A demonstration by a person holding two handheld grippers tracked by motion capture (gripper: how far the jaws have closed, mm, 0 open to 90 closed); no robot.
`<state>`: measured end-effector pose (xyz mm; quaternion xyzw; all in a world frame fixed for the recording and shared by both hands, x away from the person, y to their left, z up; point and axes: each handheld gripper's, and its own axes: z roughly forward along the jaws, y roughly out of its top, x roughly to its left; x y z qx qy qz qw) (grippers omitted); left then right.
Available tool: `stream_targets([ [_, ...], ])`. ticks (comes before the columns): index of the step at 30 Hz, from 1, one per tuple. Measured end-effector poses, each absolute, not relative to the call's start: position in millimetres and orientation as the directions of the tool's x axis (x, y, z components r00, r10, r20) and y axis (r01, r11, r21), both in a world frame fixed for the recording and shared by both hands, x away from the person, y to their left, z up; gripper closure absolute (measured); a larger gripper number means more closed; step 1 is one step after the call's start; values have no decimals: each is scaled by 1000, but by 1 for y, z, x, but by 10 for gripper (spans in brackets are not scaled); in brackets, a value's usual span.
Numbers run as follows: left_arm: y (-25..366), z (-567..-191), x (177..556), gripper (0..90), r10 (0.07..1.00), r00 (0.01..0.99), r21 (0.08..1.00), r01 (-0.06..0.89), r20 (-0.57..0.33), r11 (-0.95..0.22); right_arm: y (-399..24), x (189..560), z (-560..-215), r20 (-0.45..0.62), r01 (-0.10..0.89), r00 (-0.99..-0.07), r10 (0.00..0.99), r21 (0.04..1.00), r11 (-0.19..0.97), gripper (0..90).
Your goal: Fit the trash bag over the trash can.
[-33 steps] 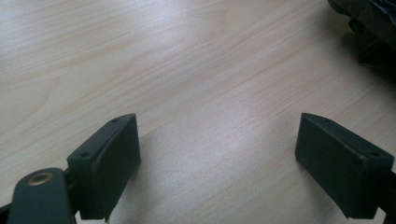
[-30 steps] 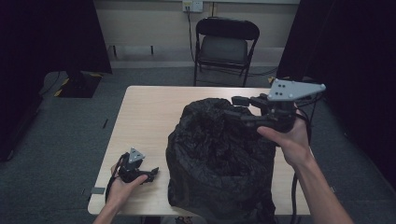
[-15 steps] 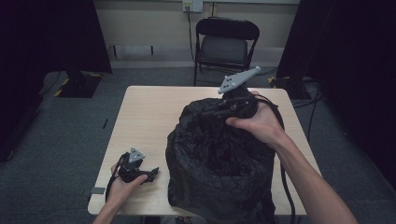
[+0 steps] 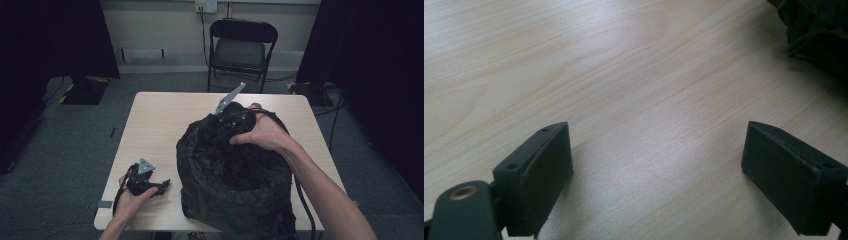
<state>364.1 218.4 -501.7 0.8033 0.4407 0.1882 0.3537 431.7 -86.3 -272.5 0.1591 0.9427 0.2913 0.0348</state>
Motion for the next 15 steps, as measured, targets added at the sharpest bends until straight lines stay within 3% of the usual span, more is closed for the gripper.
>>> stream_targets([
  [11, 218, -502, 364, 124, 843, 538, 736, 575, -13, -356, -79, 429, -310, 21, 262, -960, 278, 411, 873, 405],
  [15, 218, -502, 364, 124, 841, 540, 734, 575, -10, -361, -77, 427, -318, 0, 232, -968, 250, 367, 901, 363],
])
